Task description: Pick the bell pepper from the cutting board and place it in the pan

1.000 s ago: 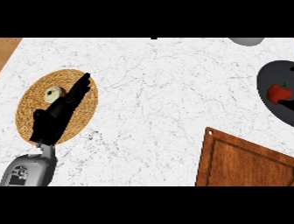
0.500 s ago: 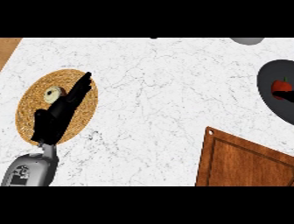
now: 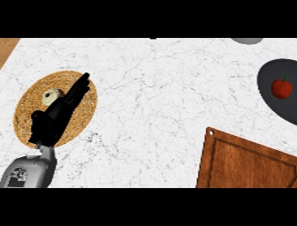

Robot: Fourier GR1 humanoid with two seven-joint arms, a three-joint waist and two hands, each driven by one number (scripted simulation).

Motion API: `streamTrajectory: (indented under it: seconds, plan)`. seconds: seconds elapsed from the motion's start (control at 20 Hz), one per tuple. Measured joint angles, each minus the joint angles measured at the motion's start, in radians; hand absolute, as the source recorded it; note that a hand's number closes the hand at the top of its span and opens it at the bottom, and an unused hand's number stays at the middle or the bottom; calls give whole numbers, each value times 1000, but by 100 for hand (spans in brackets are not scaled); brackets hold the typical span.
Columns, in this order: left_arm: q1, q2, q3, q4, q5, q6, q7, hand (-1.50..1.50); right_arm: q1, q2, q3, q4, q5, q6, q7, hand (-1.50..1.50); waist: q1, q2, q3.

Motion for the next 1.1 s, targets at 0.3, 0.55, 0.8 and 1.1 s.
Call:
streamTrajectory:
  seconds: [0.3,0.55,0.8,1.1]
  plan:
    - [5,0,5,-1,1,2,5,0,84,-34,-25,-29,-31,77,-70,-150,-12,-4,1]
    - [11,9,22,-4,10,-1,4,0,168,-35,-32,-56,-48,94,-110,-150,-24,-10,1]
    - [14,13,27,3,12,-5,3,0,221,-39,-34,-78,-63,111,-121,-150,-31,-14,0]
    - [31,12,29,-5,12,-3,1,0,294,-27,-28,-113,-78,114,-151,-150,-37,-19,1]
